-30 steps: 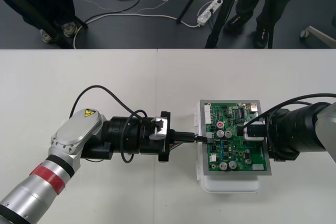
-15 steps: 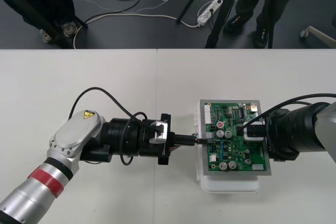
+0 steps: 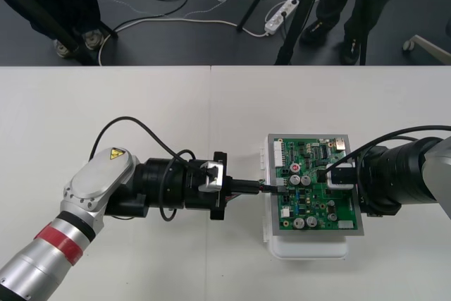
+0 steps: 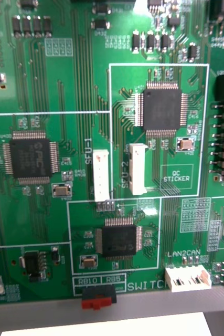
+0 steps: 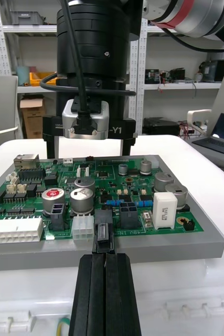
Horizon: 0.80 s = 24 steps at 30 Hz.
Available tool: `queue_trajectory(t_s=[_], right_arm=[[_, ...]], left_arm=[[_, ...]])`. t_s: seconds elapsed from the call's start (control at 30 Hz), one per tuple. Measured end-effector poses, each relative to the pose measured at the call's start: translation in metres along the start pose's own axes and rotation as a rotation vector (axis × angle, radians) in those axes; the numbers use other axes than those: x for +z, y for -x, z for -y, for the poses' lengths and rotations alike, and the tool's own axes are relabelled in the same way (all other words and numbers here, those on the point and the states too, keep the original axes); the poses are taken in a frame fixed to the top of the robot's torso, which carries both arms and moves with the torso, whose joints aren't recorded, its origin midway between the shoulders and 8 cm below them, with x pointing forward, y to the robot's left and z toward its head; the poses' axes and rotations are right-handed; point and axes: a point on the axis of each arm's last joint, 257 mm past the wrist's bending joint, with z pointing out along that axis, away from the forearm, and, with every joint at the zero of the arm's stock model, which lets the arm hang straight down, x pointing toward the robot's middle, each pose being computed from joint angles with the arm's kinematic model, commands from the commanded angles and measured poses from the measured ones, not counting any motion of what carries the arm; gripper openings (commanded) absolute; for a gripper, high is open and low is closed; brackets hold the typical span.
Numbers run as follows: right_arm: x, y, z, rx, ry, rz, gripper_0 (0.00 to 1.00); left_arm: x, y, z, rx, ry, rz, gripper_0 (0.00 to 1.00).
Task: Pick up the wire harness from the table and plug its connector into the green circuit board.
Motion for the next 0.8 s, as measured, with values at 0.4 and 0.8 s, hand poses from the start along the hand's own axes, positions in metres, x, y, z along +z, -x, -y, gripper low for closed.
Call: queue_trajectory(t_s=[0.4, 0.8], right_arm=[[-0.0001, 0.0001, 0.0002, 0.000, 0.000, 0.000, 1.00], [-0.0002, 0.0003, 0.0006, -0.001, -0.001, 0.000, 1.00]], left_arm=[[-0.0011, -0.0016, -0.0023, 0.001, 0.009, -0.007, 0.00], [-0.0011, -0.0022, -0.0015, -0.001, 0.009, -0.007, 0.00]])
